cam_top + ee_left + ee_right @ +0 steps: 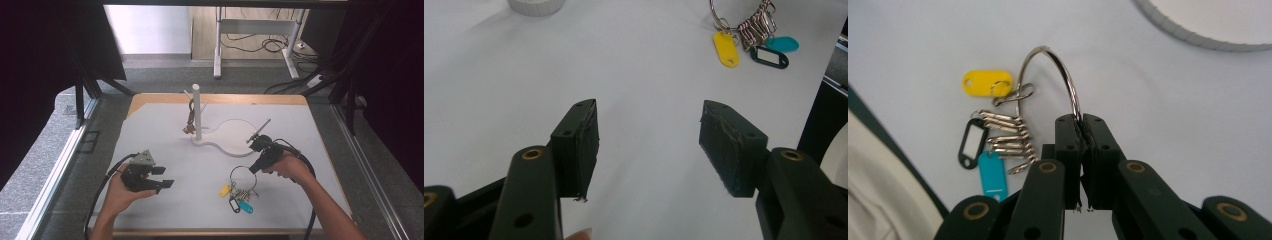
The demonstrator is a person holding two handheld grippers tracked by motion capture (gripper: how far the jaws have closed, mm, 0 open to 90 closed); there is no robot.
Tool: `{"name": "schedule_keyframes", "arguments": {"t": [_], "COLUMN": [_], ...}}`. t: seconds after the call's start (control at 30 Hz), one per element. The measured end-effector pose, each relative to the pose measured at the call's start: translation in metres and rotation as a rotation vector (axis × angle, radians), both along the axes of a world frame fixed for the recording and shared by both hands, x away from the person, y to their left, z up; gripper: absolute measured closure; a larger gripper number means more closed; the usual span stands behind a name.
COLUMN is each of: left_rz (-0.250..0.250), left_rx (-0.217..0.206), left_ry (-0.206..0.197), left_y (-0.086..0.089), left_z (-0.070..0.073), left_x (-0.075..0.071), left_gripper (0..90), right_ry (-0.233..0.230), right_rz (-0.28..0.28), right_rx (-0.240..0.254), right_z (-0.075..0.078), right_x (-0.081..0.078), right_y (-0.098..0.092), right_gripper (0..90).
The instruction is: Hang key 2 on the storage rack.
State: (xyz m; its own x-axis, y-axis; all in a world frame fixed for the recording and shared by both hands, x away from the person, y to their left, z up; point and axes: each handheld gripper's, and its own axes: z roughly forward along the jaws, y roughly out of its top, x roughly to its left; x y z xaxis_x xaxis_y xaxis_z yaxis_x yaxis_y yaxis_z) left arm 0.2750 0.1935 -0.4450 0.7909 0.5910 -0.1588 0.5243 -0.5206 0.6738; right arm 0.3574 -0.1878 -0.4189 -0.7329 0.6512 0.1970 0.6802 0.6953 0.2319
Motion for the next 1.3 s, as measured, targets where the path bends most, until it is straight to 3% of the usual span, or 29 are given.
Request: {"name": "schedule_keyframes", "arguments": {"t": [0.27, 0.73, 0.97, 1.3], "left_rz": [-0.001, 0.005, 0.001, 0.006], "left_rx": [-0.005, -0.012, -0.009, -0.017], "left_ry": [0.002, 0.000, -0.003, 0.000], "left_y": [0.001, 0.003, 0.003, 0.004], "left_z": [0.001, 0.002, 0.002, 0.003], "left_x": [0.000, -0.001, -0.001, -0.002], "left_gripper": [41.3, 41.3, 41.4, 41.4], "right_ry": [0.053, 0.075, 0.063, 0.027], "right_rz": [0.055, 0.086, 0.087, 0.071], "right_rx": [0.049, 0.032, 0.036, 0.045], "right_z": [-0.003, -0.007, 0.009, 0.048], "right_x": [-0.007, -0.005, -0.002, 0.008], "right_y": [0.009, 0.019, 0.018, 0.009], "right_gripper": [84.1, 87.1, 87.1, 87.2]}}
